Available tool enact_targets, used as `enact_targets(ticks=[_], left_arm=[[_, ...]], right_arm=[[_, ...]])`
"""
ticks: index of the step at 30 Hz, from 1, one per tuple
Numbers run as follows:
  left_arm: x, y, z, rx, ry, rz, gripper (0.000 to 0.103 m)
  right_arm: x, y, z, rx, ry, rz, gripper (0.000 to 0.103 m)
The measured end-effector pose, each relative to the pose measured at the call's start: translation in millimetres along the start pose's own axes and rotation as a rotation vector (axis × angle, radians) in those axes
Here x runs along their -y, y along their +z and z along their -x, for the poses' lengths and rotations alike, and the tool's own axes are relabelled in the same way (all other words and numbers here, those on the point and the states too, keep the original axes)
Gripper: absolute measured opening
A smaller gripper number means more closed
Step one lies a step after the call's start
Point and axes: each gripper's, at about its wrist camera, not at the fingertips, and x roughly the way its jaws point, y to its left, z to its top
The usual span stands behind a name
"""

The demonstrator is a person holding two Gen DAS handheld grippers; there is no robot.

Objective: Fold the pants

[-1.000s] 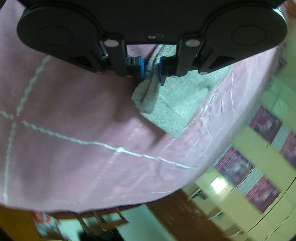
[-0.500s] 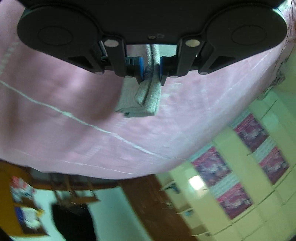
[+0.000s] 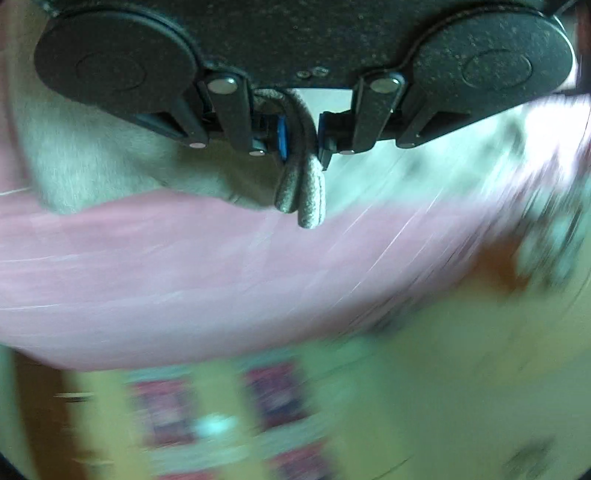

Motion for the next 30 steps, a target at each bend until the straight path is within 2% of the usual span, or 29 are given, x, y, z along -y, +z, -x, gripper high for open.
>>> enact_targets(ticks=[1, 3, 8, 14, 17, 19, 22, 23, 24, 25, 26, 27, 30], left_arm=[[-2, -1, 2, 0.001, -0.006, 0.013, 0.072], [-6, -4, 6, -0.001, -0.02, 0.03, 0.072], [-7, -5, 6, -0.007, -0.031, 0.033, 0.072], [-3, -5, 5, -0.01, -0.028, 0.009, 0.072], [-3, -5, 4, -0.013, -0.028, 0.011, 0.072], [-4, -5, 4, -0.015, -0.027, 0.012, 0.072], [-3, -5, 2, -0.023, -0.023, 0.01, 0.072], [-3, -5, 1, -0.027, -0.02, 0.008, 0.072], [-2, -5, 1, -0.029, -0.016, 0.005, 0.072], [-1, -5, 1, -0.03, -0.01, -0.002, 0.072], [2, -5, 1, -0.027, -0.003, -0.015, 0.072], [5, -5, 2, -0.023, -0.003, -0.036, 0.072], [26, -3, 8, 0.018, -0.039, -0.11, 0.072]], right_arm=[[-14, -9, -8, -0.038, 0.014, 0.043, 0.014], [-35, -29, -17, -0.08, -0.022, 0.132, 0.014], [-29, -40, -16, -0.083, -0.033, 0.086, 0.015], [-42, -40, -21, -0.084, -0.051, 0.164, 0.015], [-56, -49, -27, -0.082, -0.062, 0.268, 0.015], [-66, -57, -28, -0.085, -0.084, 0.381, 0.016], [-81, -69, -25, -0.095, -0.096, 0.538, 0.028], [-89, -70, -25, -0.111, -0.092, 0.555, 0.036], [-92, -68, -23, -0.119, -0.063, 0.522, 0.039], [-93, -64, -19, -0.117, 0.02, 0.468, 0.038], [-92, -58, -11, -0.093, 0.126, 0.399, 0.019], [-92, -53, -5, -0.084, 0.185, 0.36, 0.01], [-86, -46, 15, 0.01, 0.094, 0.337, 0.013]])
